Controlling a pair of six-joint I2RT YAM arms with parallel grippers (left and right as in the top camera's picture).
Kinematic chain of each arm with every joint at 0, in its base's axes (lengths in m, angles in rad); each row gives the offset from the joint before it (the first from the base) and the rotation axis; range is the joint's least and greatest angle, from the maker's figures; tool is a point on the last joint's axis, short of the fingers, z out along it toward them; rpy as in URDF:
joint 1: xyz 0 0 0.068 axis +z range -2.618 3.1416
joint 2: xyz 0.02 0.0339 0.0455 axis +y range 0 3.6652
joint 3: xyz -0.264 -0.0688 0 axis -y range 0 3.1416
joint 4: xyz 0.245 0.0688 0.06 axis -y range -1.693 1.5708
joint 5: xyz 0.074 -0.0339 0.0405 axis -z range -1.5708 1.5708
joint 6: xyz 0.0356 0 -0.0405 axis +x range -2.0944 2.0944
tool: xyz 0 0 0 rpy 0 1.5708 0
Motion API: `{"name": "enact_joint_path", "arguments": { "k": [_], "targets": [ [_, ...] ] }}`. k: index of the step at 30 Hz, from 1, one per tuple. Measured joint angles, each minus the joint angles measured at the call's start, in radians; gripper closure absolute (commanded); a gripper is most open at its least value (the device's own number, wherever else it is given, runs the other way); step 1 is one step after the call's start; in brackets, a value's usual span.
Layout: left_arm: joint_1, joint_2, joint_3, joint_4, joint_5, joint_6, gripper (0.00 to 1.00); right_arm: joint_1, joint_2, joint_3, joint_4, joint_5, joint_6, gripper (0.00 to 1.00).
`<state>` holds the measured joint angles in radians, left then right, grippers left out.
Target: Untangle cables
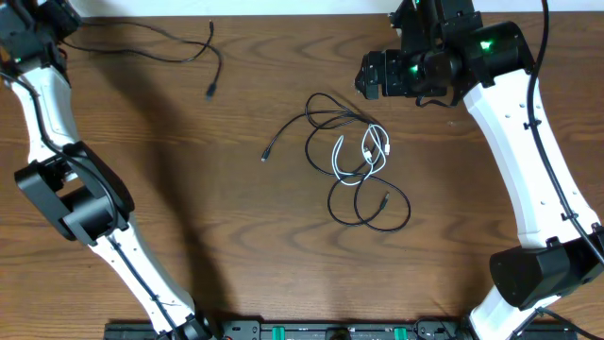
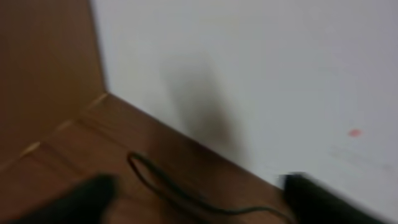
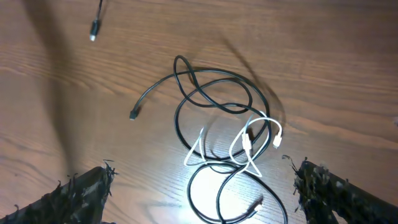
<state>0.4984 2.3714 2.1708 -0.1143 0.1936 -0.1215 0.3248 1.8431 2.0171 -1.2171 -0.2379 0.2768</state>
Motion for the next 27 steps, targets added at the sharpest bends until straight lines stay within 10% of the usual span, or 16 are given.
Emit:
{"name": "enact_joint_path", "arguments": {
  "k": [27],
  "targets": [
    [-0.240, 0.000, 0.000, -0.533, -0.119, 0.075, 0.26, 0.000, 0.000, -0.010, -0.038, 0.000, 0.000, 0.05]
  ]
}}
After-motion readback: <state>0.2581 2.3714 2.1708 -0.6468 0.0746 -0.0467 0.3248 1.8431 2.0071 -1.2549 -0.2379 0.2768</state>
